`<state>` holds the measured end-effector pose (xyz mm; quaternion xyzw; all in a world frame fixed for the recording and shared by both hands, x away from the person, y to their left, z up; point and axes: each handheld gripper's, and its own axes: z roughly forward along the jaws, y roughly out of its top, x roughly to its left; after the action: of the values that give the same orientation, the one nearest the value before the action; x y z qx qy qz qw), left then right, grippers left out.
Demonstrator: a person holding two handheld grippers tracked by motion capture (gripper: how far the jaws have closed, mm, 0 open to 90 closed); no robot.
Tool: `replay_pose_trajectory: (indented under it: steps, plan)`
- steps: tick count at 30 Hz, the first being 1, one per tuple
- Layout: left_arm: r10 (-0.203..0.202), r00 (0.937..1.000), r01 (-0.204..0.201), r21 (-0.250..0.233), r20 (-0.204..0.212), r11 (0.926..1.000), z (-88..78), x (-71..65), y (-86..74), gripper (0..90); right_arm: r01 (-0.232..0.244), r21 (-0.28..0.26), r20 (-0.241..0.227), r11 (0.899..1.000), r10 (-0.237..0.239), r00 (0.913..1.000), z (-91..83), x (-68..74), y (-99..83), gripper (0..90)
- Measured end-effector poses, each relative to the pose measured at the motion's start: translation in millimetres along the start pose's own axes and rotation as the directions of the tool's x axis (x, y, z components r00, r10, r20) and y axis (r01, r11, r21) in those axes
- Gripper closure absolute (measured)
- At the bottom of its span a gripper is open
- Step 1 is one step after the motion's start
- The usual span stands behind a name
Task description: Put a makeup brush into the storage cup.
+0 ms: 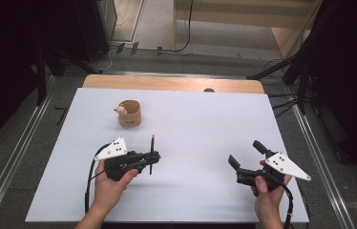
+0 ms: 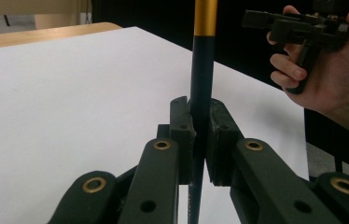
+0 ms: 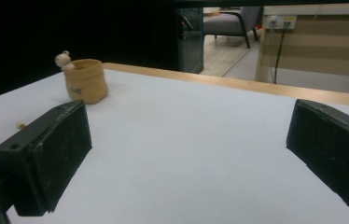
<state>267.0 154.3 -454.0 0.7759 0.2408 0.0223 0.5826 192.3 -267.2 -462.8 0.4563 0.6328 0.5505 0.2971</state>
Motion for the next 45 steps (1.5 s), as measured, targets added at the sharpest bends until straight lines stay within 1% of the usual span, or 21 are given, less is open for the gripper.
replay_pose_trajectory:
  steps: [2, 5, 6, 10, 12, 13, 15, 17, 19, 20, 21, 23, 25, 26, 27, 28, 33, 36, 38, 40, 45]
  plan:
    - [-0.003, 1.0, 0.003, 0.0, -0.009, 1.0, -1.1, 1.8, -0.1, 83.0, -0.007, -0.005, 0.002, 1.0, 0.007, 1.0, -5.0, -9.8, -4.1, 0.1]
    - [-0.004, 0.9997, 0.004, 0.002, -0.024, 1.0, -2.2, 4.6, 0.2, 83.1, 0.014, 0.0, 0.023, 1.0, -0.014, 0.9996, -13.5, -22.3, -8.5, 0.4]
    - [-0.007, 0.9996, 0.007, 0.001, -0.028, 1.0, -2.5, 5.2, 0.5, 83.1, 0.014, 0.0, 0.023, 1.0, -0.014, 0.9996, -13.5, -22.3, -8.5, 0.4]
    - [0.002, 0.9987, -0.002, 0.0, -0.051, 1.0, -4.4, 7.6, 3.2, 83.1, 0.023, 0.016, 0.035, 1.0, -0.024, 0.9991, -24.1, -35.9, -16.7, 1.3]
    - [-0.009, 0.997, 0.009, -0.01, -0.077, 0.9999, -8.1, 10.4, 5.5, 83.0, 0.026, 0.025, 0.035, 0.999, -0.027, 0.999, -26.8, -39.8, -22.5, 3.4]
    - [-0.009, 0.997, 0.009, -0.01, -0.077, 0.9999, -8.1, 10.4, 5.5, 83.0, 0.033, 0.028, 0.038, 0.999, -0.034, 0.9987, -28.2, -41.0, -25.2, 4.7]
    - [-0.02, 0.9954, 0.018, -0.024, -0.093, 0.9996, -11.8, 13.4, 7.5, 83.0, 0.036, 0.031, 0.04, 0.999, -0.037, 0.9985, -29.6, -41.9, -27.6, 5.2]
    - [-0.023, 0.9918, 0.018, -0.04, -0.126, 0.999, -17.7, 18.8, 11.7, 83.0, 0.042, 0.043, 0.029, 0.998, -0.044, 0.9986, -31.4, -43.6, -32.8, 5.0]
    - [-0.025, 0.9905, 0.019, -0.045, -0.135, 0.9988, -19.7, 20.8, 13.4, 83.0, 0.044, 0.052, 0.031, 0.998, -0.046, 0.9985, -32.1, -43.7, -34.3, 4.8]
    - [-0.029, 0.9878, 0.02, -0.058, -0.153, 0.9981, -23.9, 25.0, 17.0, 82.9, 0.045, 0.062, 0.027, 0.997, -0.047, 0.9985, -33.5, -44.3, -36.9, 3.6]
    - [-0.029, 0.9878, 0.02, -0.058, -0.153, 0.9981, -23.9, 25.0, 17.0, 82.9, 0.045, 0.062, 0.027, 0.997, -0.047, 0.9985, -33.5, -44.3, -36.9, 3.6]
    - [-0.031, 0.9835, 0.019, -0.065, -0.178, 0.9977, -27.8, 29.1, 20.5, 82.9, 0.037, 0.066, 0.024, 0.997, -0.039, 0.999, -33.9, -45.7, -38.5, 0.8]
    - [-0.039, 0.9792, 0.023, -0.077, -0.199, 0.9967, -31.5, 34.2, 23.5, 82.9, 0.032, 0.074, 0.022, 0.997, -0.034, 0.9992, -32.7, -46.3, -40.6, 0.7]
    - [-0.048, 0.9737, 0.028, -0.09, -0.223, 0.9955, -34.5, 39.7, 26.5, 82.9, 0.031, 0.081, 0.021, 0.996, -0.033, 0.9992, -30.9, -46.5, -43.1, 0.6]
    - [-0.048, 0.9737, 0.028, -0.09, -0.223, 0.9955, -34.5, 39.7, 26.5, 82.9, 0.031, 0.081, 0.021, 0.996, -0.033, 0.9992, -30.9, -46.5, -43.1, 0.6]
    - [-0.048, 0.9717, 0.027, -0.093, -0.231, 0.9953, -35.8, 42.2, 28.4, 82.9, 0.035, 0.09, 0.023, 0.995, -0.037, 0.9991, -29.1, -46.0, -44.9, 0.4]
    - [-0.029, 0.9599, 0.0, -0.102, -0.279, 0.9948, -39.7, 51.9, 39.3, 82.9, 0.029, 0.095, 0.021, 0.995, -0.031, 0.9993, -28.2, -45.0, -45.2, 0.1]
    - [-0.027, 0.9563, -0.006, -0.112, -0.291, 0.9937, -39.7, 58.1, 44.1, 82.9, 0.033, 0.09, 0.024, 0.995, -0.035, 0.9991, -28.6, -45.0, -45.1, 0.2]
    - [-0.034, 0.9508, -0.004, -0.123, -0.308, 0.9923, -38.0, 63.8, 47.4, 82.9, 0.031, 0.089, 0.024, 0.996, -0.033, 0.9992, -29.1, -45.2, -45.0, 0.1]
    - [-0.035, 0.9499, -0.005, -0.125, -0.311, 0.9921, -37.3, 65.3, 48.6, 82.9, 0.03, 0.088, 0.025, 0.996, -0.032, 0.9992, -29.2, -45.4, -45.0, 0.1]
    - [-0.03, 0.9389, -0.02, -0.143, -0.343, 0.9895, -33.5, 70.9, 55.8, 82.9, 0.019, 0.093, 0.027, 0.995, -0.022, 0.9994, -29.3, -45.6, -45.8, 0.1]
